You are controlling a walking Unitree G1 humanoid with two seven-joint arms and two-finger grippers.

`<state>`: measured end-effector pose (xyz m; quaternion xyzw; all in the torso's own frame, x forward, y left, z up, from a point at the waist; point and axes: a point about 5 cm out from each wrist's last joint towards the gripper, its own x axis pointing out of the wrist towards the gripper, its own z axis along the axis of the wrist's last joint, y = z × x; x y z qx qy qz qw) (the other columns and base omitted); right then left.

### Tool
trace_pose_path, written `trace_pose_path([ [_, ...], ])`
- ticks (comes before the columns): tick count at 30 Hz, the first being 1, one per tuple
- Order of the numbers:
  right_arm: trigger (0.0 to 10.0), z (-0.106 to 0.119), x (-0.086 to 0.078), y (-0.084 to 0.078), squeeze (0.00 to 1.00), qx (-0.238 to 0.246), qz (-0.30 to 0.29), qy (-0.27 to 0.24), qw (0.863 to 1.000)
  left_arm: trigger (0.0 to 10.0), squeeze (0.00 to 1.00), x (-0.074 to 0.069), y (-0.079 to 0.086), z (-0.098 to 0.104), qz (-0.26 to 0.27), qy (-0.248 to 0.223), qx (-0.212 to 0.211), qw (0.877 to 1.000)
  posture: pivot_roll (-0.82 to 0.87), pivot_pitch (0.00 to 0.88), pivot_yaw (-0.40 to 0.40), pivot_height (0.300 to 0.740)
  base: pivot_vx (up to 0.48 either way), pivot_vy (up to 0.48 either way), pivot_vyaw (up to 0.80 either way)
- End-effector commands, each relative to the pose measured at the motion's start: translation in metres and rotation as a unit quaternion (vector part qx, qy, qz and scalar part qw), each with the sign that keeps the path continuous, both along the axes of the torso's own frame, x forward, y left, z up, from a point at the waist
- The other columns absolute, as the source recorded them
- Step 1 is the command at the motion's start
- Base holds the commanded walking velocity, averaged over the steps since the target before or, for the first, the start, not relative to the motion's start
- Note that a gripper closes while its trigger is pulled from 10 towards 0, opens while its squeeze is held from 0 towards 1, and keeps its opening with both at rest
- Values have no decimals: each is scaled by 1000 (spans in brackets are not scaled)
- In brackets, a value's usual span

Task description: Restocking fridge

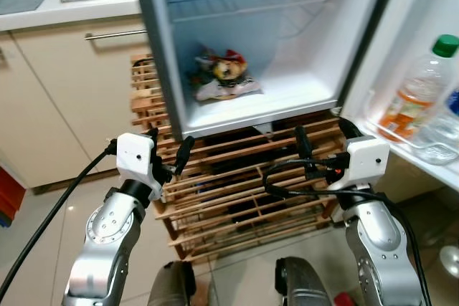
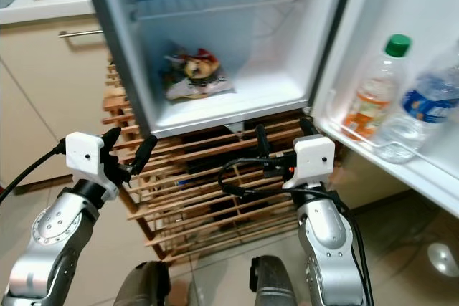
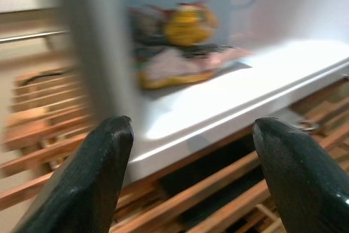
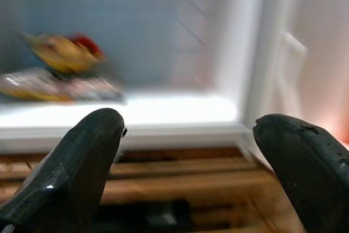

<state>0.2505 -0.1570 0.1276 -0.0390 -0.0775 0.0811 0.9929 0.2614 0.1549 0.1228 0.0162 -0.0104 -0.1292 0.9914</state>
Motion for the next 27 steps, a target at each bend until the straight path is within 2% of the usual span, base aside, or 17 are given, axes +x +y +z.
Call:
trace_pose_path([
  [1,10000,1,3,-1,0,-2,-6,-2,1000,10000,0,7,2,3,13,-6,10,1000,-188,0,81,635,0,0,0],
  [2,10000,-1,3,0,0,-3,-2,3,1000,10000,0,13,3,4,24,-4,6,1000,-194,0,83,635,0,0,0],
  [4,10000,-2,2,1,0,-3,0,4,1000,10000,0,17,0,7,20,-9,9,1000,-194,0,84,635,0,0,0],
  [11,10000,-1,3,5,0,6,16,0,1000,10000,0,22,-10,9,8,-19,11,1000,-207,0,80,640,0,0,0],
  [14,10000,-1,6,9,0,0,19,1,1000,10000,0,27,-16,12,2,-37,36,999,-205,0,76,655,0,0,0],
  [18,10000,-3,8,11,0,-1,29,7,1000,10000,0,36,-13,12,13,-28,20,999,-200,0,70,675,0,0,0],
  [27,10000,-15,8,8,0,10,30,32,999,10000,0,36,-8,10,20,-21,8,1000,-186,0,68,725,0,0,0],
])
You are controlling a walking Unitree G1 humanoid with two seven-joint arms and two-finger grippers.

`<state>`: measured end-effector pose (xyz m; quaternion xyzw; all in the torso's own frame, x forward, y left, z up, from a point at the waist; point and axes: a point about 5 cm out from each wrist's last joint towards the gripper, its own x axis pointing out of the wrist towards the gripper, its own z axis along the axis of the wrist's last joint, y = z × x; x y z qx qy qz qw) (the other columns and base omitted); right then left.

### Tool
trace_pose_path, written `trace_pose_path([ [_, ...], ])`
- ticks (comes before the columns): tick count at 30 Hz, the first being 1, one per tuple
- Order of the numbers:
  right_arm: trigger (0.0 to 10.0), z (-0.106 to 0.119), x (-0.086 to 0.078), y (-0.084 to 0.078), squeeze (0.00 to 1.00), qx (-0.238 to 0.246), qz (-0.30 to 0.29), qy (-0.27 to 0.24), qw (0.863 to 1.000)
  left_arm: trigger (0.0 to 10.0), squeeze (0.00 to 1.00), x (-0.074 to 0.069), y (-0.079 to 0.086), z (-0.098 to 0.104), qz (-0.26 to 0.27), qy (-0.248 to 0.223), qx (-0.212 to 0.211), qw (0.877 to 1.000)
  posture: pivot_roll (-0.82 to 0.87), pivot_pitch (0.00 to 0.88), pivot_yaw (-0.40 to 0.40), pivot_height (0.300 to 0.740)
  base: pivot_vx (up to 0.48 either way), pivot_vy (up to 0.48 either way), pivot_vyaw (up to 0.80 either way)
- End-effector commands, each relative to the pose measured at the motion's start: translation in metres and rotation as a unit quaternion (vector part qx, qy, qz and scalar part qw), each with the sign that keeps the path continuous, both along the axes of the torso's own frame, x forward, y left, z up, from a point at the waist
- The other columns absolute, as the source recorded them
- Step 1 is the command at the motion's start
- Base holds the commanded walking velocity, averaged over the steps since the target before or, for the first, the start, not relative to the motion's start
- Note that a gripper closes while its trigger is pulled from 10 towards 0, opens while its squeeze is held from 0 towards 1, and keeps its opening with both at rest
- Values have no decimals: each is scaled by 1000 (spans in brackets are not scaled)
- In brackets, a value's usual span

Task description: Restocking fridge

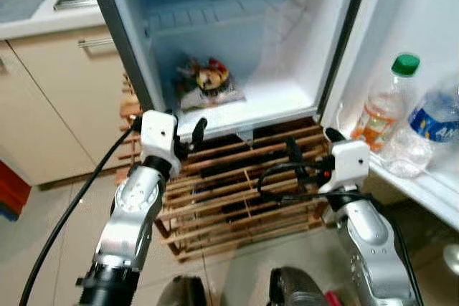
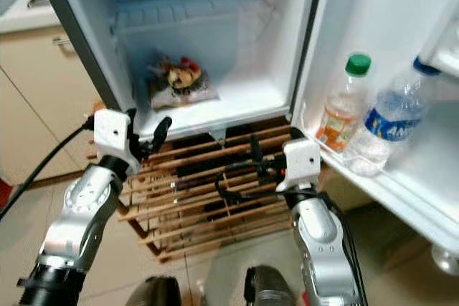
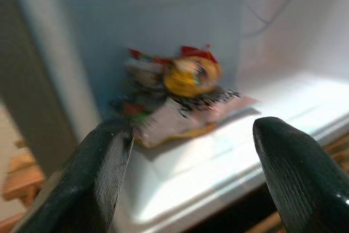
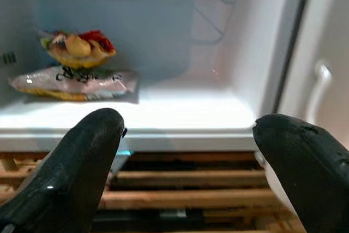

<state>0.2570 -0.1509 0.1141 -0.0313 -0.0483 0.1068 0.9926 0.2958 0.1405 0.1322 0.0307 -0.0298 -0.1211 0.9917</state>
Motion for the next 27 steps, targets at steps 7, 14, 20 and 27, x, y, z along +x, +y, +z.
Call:
trace_pose_path([
  [7,10000,-7,1,2,157,11,6,12,1000,10000,0,2,7,1,12,-3,8,1000,-177,0,67,740,0,0,0],
  [14,10000,-7,8,-2,20,10,-16,14,1000,10000,0,4,7,0,28,8,-5,1000,-171,0,58,740,-333,-176,0],
  [20,10000,-8,9,-3,0,8,-13,13,1000,10000,0,4,7,0,30,8,-5,999,-172,0,57,740,-416,-241,0],
  [27,10000,-11,6,-1,0,-2,-5,13,1000,10000,0,3,4,1,27,0,0,1000,-176,0,58,740,-175,-108,0],
])
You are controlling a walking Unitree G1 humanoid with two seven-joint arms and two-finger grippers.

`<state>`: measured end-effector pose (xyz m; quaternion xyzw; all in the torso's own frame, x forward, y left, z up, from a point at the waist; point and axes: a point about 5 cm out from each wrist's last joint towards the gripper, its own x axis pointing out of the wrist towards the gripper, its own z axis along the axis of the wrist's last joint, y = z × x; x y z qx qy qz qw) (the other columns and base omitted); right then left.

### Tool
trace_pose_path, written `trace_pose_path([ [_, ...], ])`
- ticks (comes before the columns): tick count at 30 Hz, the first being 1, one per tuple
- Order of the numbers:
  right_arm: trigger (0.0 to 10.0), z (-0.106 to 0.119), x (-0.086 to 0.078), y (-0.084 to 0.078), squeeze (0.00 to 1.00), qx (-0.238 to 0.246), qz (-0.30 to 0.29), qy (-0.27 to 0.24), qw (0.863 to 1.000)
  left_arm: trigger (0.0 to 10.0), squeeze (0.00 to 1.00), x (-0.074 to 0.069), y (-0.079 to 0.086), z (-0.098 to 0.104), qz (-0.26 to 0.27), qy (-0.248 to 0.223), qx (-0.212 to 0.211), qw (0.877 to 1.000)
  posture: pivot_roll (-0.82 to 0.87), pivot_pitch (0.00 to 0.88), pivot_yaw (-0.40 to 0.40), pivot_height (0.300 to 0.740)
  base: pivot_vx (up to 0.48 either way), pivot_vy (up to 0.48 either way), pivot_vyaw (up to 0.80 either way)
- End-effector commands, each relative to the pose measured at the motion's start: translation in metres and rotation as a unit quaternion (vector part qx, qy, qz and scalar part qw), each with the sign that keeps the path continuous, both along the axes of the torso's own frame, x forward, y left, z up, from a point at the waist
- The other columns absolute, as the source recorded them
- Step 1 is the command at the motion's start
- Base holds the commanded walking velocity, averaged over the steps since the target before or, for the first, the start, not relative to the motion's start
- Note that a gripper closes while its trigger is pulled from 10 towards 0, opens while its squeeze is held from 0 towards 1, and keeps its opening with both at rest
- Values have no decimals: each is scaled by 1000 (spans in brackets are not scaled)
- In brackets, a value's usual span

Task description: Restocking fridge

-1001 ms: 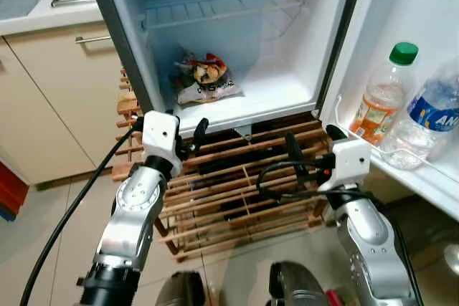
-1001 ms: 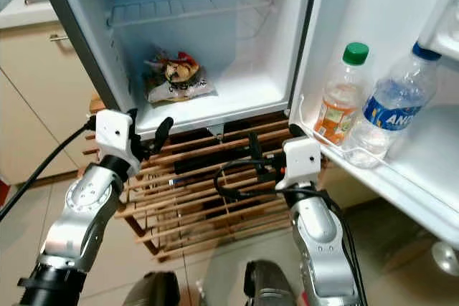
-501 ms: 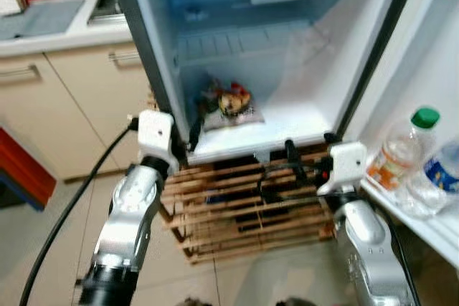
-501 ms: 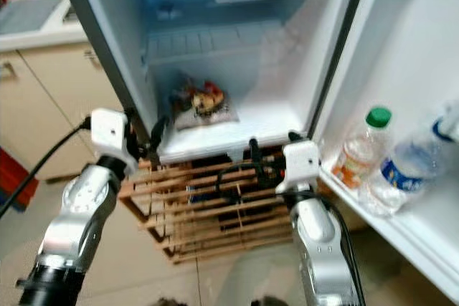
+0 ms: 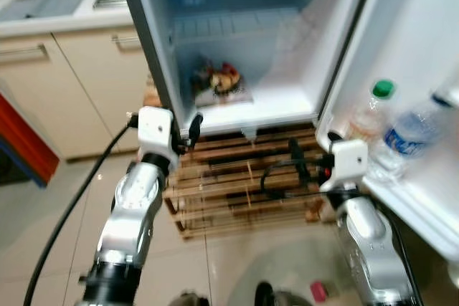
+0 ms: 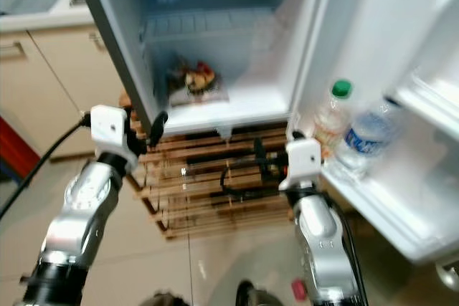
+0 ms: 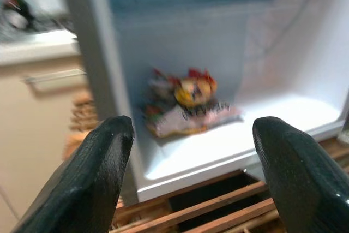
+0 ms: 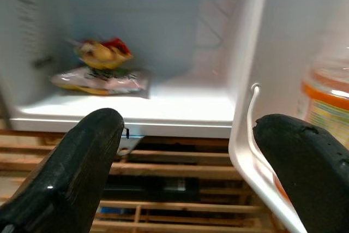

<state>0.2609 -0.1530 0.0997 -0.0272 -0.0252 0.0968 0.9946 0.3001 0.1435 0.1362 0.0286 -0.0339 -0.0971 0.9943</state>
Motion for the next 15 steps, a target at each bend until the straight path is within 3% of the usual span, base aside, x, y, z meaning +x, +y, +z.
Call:
trace_pose_path([
  [1,10000,3,1,1,0,-4,6,-10,1000,10000,0,-2,1,-3,3,4,1,1000,-180,0,61,740,0,0,0],
  [6,10000,-4,-5,1,0,-2,21,6,1000,10000,0,-2,0,-3,-1,2,0,1000,-184,0,64,740,0,0,0],
  [9,10000,-28,-19,-3,0,-15,63,73,995,10000,0,-2,0,-3,-4,1,3,1000,-188,0,62,740,0,0,0],
  [11,10000,-65,-39,-20,0,-51,65,168,982,10000,0,-2,1,-5,-5,2,3,1000,-188,0,61,740,0,0,0],
  [14,10000,-120,-77,-65,0,-125,-13,332,935,10000,0,-2,2,-14,-11,19,13,1000,-194,0,65,740,0,-243,0],
  [15,10000,-120,-77,-65,0,-125,-13,332,935,10000,0,-2,2,-14,-11,19,13,1000,-194,0,65,740,0,-458,0],
])
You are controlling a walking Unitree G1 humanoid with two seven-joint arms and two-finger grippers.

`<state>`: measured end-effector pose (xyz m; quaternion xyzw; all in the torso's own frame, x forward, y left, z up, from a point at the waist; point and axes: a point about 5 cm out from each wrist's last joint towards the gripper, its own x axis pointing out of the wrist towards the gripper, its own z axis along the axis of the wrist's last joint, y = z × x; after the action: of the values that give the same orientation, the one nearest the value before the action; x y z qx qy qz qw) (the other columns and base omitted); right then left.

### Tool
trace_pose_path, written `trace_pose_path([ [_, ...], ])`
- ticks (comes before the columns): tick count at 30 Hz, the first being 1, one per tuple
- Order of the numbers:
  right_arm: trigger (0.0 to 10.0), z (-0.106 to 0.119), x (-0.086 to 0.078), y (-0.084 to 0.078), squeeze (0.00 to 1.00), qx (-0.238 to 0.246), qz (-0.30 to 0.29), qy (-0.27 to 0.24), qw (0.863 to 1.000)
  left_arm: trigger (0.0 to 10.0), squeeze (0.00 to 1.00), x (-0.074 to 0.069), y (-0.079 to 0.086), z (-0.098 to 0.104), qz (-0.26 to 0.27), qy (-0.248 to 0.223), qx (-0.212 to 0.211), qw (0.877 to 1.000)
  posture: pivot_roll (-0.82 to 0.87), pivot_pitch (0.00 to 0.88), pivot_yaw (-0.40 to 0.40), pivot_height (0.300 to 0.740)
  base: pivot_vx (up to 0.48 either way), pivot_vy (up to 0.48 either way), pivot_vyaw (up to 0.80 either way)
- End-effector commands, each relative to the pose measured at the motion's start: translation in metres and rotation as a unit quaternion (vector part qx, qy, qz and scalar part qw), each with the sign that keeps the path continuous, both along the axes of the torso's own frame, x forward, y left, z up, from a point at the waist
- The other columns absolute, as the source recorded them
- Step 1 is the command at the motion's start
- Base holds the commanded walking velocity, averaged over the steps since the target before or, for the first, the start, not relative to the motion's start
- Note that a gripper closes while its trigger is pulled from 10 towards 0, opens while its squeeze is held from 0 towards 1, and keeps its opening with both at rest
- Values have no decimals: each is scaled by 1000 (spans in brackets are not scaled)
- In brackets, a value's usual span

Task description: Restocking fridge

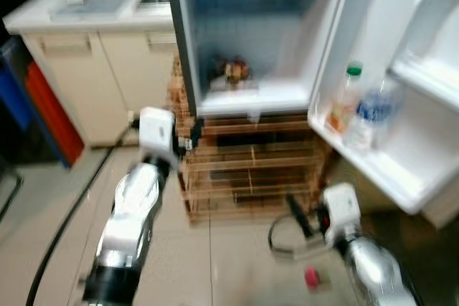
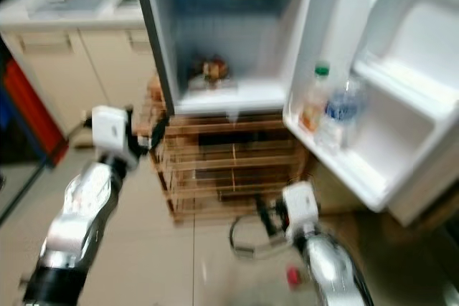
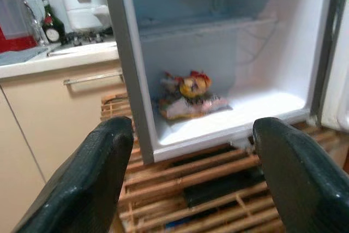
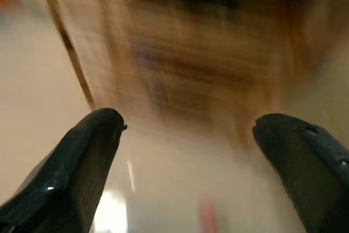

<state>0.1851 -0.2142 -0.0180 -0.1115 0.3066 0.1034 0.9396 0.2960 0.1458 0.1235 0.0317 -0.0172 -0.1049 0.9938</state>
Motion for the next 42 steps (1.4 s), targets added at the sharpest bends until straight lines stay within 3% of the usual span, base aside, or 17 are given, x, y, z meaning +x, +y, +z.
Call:
trace_pose_path([
  [1,10000,-13,-13,-17,4,-31,-52,48,997,10000,0,2,0,-3,-6,6,9,1000,-205,0,70,740,0,-446,0],
  [2,10000,-34,-42,-46,4,-56,-141,125,980,10000,0,2,-2,-6,-11,14,6,1000,-216,0,79,740,0,-439,0],
  [6,10000,-44,-64,-65,8,-80,-186,172,964,10000,0,2,-3,-8,-20,17,6,1000,-229,0,87,740,0,-440,0],
  [8,10000,-47,-85,-99,8,-152,-241,199,938,10000,0,3,-3,-18,-24,40,10,999,-239,0,97,740,127,-422,0],
  [10,10000,-47,-88,-103,8,-165,-251,199,933,10000,0,4,-3,-21,-23,49,9,999,-240,0,97,740,255,-405,0],
  [12,10000,-46,-87,-107,12,-193,-263,188,926,10000,0,4,0,-24,-14,57,7,998,-246,0,100,740,0,0,0],
  [16,10000,9,-53,-165,12,-298,-325,51,896,10000,0,7,11,-40,17,99,5,995,-253,0,99,740,0,0,0],
  [17,10000,9,-53,-165,12,-298,-325,51,896,10000,0,7,11,-40,17,99,5,995,-253,0,99,740,0,0,0],
  [20,10000,64,-9,-178,12,-354,-333,-89,869,10000,0,4,11,-48,14,111,7,994,-253,0,99,740,0,0,0],
  [22,10000,113,31,-161,0,-368,-308,-213,851,10000,0,0,11,-57,8,132,22,991,-255,0,101,740,0,0,0],
  [25,10000,148,62,-139,0,-347,-291,-307,837,10000,0,-2,11,-67,5,160,51,986,-253,0,102,740,0,0,0],
  [32,10000,158,107,-96,0,-234,-239,-359,872,10000,0,-3,17,-83,20,215,72,974,-238,0,95,740,0,0,0],
  [36,10000,166,133,-40,0,-92,-159,-369,911,10000,0,-5,19,-88,16,233,93,968,-220,0,82,740,0,0,0],
  [38,10000,169,137,-5,0,-11,-86,-354,931,10000,0,-19,30,-112,7,308,185,933,-212,0,76,740,0,0,0],
  [39,10000,169,137,-5,0,-11,-86,-354,931,10000,0,-19,30,-112,7,308,185,933,-212,0,76,740,0,0,0],
  [40,10000,173,132,27,0,57,-13,-341,938,10000,0,-39,36,-135,-21,380,199,903,-209,0,75,740,0,0,0],
  [42,10000,177,128,45,0,98,30,-330,938,10000,0,-48,40,-144,-33,400,204,893,-208,0,74,740,0,0,0],
])
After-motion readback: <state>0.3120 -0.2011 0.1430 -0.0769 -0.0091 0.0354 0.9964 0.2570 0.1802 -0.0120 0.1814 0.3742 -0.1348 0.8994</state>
